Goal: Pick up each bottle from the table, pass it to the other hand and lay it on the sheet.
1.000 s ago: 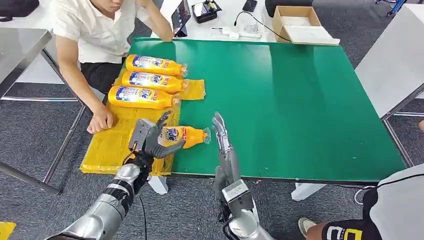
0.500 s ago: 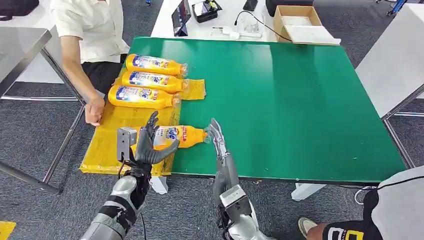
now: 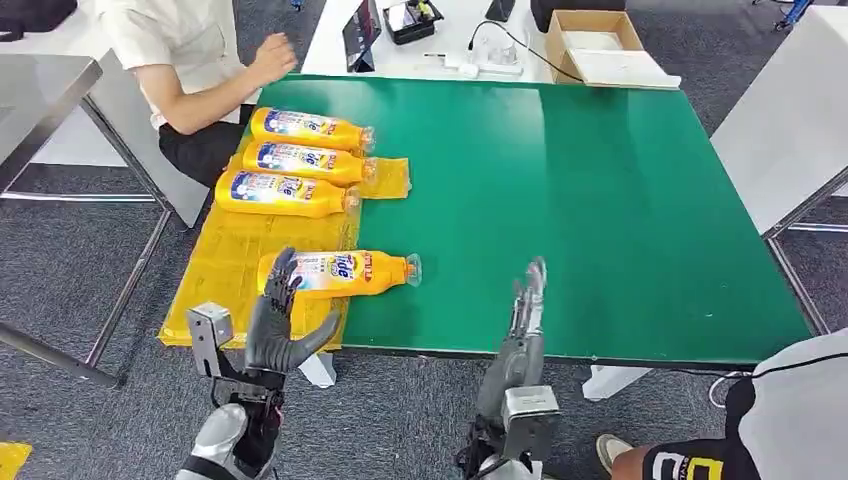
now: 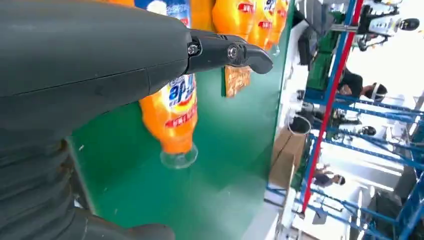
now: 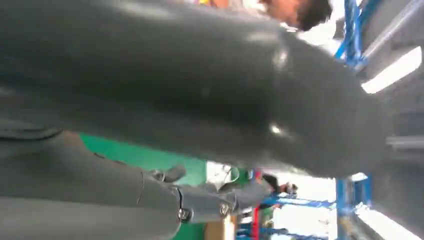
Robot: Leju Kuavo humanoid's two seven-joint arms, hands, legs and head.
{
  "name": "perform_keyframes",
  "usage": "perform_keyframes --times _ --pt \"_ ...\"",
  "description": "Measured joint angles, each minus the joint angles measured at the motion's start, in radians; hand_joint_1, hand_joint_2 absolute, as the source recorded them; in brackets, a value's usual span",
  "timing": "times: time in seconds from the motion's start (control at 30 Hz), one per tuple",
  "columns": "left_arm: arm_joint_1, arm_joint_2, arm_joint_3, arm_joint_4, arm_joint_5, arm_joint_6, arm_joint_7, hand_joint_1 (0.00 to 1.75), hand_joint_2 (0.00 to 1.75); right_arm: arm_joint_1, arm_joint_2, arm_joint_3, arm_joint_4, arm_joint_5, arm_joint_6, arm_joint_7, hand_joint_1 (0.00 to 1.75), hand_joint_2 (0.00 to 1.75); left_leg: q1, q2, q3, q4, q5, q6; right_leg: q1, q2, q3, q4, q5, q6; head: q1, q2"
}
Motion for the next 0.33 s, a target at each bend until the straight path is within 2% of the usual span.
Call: perform_keyframes --times 0.33 --pt "0.097 0.007 -0.007 -0.123 -0.053 0.038 -0.033 0.00 1.75 0.037 -0.003 -0.009 0.002 -0.076 0.006 -0.018 0.00 0.00 0.000 0.000 0.000 0.000 0.000 0.000 0.000 0.000 0.000 0.000 0.000 0.000 0.000 0.000"
